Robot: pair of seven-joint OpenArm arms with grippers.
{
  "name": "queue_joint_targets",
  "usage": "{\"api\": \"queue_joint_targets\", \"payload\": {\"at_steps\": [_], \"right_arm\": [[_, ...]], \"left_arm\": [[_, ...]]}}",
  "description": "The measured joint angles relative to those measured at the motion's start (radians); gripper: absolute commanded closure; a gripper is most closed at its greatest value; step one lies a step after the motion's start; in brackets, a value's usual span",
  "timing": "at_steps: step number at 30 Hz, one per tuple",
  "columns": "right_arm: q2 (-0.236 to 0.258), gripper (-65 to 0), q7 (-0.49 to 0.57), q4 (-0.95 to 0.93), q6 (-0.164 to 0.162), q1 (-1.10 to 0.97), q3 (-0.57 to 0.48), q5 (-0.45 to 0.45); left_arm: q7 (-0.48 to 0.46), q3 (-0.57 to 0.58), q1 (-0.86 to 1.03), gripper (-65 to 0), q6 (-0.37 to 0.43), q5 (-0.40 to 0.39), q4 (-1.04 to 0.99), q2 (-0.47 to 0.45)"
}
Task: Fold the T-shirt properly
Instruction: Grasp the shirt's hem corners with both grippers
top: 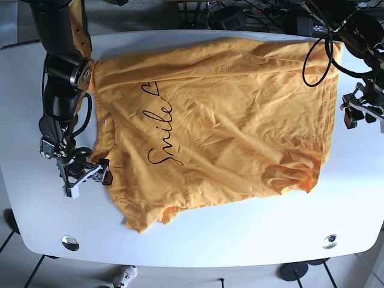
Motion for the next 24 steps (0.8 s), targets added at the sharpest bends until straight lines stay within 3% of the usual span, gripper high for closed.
{"api": "queue_joint_targets", "payload": {"at_steps": [4, 10, 13, 14, 17, 19, 21, 24], "right_arm": [[-0.008, -54.7, 0.034, -0.040, -0.001, 0.001, 0.000, -0.009], [-0.074, -54.7, 0.084, -0.032, 0.007, -0.024, 0.000, 0.005], [-0.082, -54.1, 0.088, -0.032, 0.006, -0.024, 0.000, 0.006], [-0.082, -51.5, 0.087, -0.032, 0.005, -0.024, 0.000, 0.005], [-0.084, -25.0, 0.070, -0.033, -0.004, -0.023, 0.000, 0.004], [-0.082, -3.5, 0.061, -0.035, -0.004, -0.028, 0.000, 0.003], [-0.083, -2.5, 0.053, -0.035, -0.004, -0.029, 0.000, 0.004], [-0.081, -2.5, 0.053, -0.035, -0.004, -0.029, 0.000, 0.004]], "left_arm": [[-0.001, -0.001, 0.000, -38.5, 0.000, 0.000, 0.000, 0.000], [-0.077, -0.001, 0.005, -38.5, 0.000, 0.001, -0.001, 0.000], [-0.090, 0.002, -0.016, -38.5, 0.000, 0.000, -0.074, -0.001], [-0.087, 0.008, -0.037, -38.5, 0.001, 0.009, -0.113, -0.001], [-0.088, 0.067, -0.101, -38.9, 0.003, 0.003, -0.246, -0.043], [-0.090, 0.122, -0.186, -38.9, 0.004, 0.009, -0.369, -0.072], [-0.092, 0.152, -0.258, -39.0, 0.003, -0.002, -0.474, -0.086], [-0.178, 0.201, -0.320, -40.6, 0.007, 0.009, -0.620, -0.113]]}}
